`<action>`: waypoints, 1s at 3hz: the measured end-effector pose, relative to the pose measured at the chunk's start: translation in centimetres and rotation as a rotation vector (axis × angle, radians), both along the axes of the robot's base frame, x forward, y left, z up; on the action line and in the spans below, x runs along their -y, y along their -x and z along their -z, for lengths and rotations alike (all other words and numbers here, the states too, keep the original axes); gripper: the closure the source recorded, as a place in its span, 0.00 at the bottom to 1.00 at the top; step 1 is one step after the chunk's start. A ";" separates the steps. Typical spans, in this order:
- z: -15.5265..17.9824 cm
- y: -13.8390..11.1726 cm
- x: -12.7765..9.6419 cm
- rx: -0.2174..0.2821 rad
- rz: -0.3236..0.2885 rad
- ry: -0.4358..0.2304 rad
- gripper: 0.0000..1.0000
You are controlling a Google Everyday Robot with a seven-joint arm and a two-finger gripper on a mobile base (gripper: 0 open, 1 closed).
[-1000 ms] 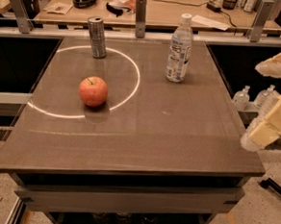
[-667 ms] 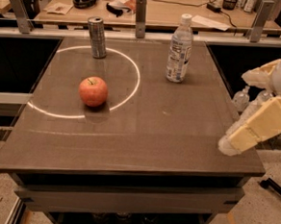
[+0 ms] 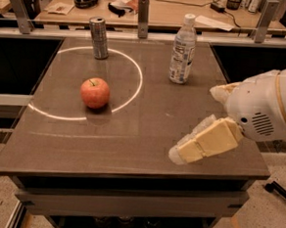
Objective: Pick apple
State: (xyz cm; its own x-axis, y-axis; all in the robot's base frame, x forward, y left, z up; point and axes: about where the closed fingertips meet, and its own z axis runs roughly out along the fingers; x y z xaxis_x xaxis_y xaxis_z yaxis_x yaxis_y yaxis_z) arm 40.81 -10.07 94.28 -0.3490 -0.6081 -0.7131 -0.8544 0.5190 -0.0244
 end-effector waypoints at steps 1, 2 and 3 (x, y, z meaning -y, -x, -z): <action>0.0 0.1 0.0 -0.002 -0.002 0.000 0.00; 0.8 -0.9 0.1 0.019 0.043 0.003 0.00; 2.7 -3.0 -0.4 0.055 0.081 0.016 0.00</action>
Offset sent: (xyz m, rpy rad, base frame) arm 0.0272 -0.0072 -0.0219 -0.0069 -0.0535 -0.1323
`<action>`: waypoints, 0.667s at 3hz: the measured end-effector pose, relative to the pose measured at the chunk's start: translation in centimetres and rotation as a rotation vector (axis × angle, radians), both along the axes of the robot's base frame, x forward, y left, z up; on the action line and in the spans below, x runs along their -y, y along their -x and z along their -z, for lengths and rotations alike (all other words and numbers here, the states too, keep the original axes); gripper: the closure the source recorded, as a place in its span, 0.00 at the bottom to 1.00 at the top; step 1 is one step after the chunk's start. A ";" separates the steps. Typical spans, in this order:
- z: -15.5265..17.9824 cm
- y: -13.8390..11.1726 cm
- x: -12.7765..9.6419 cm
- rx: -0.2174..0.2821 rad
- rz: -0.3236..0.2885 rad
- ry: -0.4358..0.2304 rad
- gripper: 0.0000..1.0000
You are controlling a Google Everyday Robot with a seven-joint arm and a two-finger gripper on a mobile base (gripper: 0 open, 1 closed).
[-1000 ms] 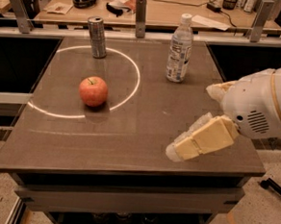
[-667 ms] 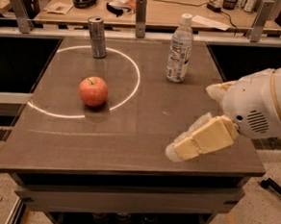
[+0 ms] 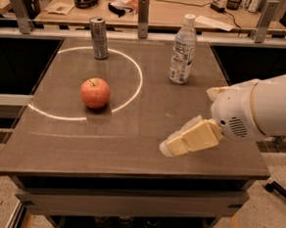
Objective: Pick apple
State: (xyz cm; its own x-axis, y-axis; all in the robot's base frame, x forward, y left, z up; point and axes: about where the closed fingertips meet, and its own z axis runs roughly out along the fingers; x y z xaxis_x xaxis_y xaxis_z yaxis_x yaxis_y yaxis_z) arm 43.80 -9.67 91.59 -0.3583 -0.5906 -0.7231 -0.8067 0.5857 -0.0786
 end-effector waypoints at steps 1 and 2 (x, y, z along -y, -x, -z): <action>1.1 -2.3 -1.4 0.037 -0.015 -0.012 0.00; 1.6 -4.2 -3.9 0.059 -0.078 -0.039 0.00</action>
Offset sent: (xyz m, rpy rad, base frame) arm 0.0688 0.0701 -0.0253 0.0800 -0.0831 0.1606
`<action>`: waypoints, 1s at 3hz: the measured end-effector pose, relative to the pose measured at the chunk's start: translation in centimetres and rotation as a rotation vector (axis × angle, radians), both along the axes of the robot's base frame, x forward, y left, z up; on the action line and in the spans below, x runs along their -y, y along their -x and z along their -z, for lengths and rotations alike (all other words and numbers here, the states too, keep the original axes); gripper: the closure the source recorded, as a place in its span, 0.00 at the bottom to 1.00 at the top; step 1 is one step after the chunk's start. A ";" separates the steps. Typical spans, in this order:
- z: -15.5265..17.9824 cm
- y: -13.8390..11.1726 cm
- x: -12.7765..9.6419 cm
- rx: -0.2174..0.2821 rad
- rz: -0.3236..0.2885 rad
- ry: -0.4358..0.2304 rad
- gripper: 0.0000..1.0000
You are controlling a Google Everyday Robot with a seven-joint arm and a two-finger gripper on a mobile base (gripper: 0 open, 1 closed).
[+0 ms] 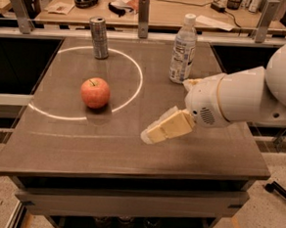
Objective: Pick apple
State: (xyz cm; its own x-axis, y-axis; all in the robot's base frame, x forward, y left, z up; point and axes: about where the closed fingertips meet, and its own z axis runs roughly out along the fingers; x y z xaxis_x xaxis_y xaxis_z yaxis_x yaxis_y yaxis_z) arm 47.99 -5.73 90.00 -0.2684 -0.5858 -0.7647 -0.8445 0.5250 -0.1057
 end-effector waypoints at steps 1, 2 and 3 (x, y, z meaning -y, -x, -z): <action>1.0 -1.3 -3.3 0.000 -0.083 -0.036 0.00; 2.0 -2.2 -6.0 -0.005 -0.143 -0.069 0.00; 2.7 -3.4 -8.2 0.000 -0.182 -0.088 0.00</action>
Offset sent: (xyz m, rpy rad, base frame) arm 0.0360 0.0899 -0.0349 0.1154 0.0186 0.2141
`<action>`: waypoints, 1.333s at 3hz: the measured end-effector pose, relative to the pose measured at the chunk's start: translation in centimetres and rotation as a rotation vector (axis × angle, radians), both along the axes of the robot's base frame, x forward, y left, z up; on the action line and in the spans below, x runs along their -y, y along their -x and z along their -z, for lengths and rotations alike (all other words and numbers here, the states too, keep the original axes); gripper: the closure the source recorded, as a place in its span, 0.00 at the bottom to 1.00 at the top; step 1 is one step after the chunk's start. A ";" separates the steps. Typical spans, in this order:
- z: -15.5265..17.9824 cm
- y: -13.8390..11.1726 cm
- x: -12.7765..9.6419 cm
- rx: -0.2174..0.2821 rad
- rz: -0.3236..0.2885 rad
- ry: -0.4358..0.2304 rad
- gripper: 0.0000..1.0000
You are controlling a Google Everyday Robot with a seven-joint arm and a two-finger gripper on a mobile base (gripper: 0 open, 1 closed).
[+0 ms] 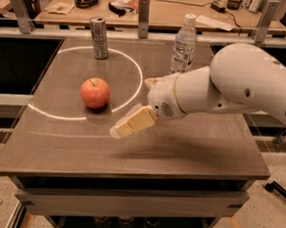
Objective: Pick apple
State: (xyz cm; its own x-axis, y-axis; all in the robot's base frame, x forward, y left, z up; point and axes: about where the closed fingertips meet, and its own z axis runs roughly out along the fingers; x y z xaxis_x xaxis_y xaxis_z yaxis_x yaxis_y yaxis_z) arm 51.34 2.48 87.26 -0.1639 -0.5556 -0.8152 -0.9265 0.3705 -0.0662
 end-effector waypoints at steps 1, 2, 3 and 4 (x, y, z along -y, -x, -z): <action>0.3 -1.7 -1.4 0.016 -0.014 -0.006 0.00; 0.5 -3.2 -3.0 0.024 -0.026 -0.013 0.00; 0.0 -3.9 -5.1 0.028 -0.053 -0.026 0.00; 0.1 -4.2 -6.9 0.020 -0.079 -0.033 0.00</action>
Offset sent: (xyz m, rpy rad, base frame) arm 0.0521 0.0477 -0.0090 0.0234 -0.0261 0.0343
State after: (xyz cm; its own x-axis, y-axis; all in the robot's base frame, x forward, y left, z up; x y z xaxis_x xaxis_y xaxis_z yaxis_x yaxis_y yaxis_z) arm 55.57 9.35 87.13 -0.1039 -0.5392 -0.8357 -0.9515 0.2985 -0.0743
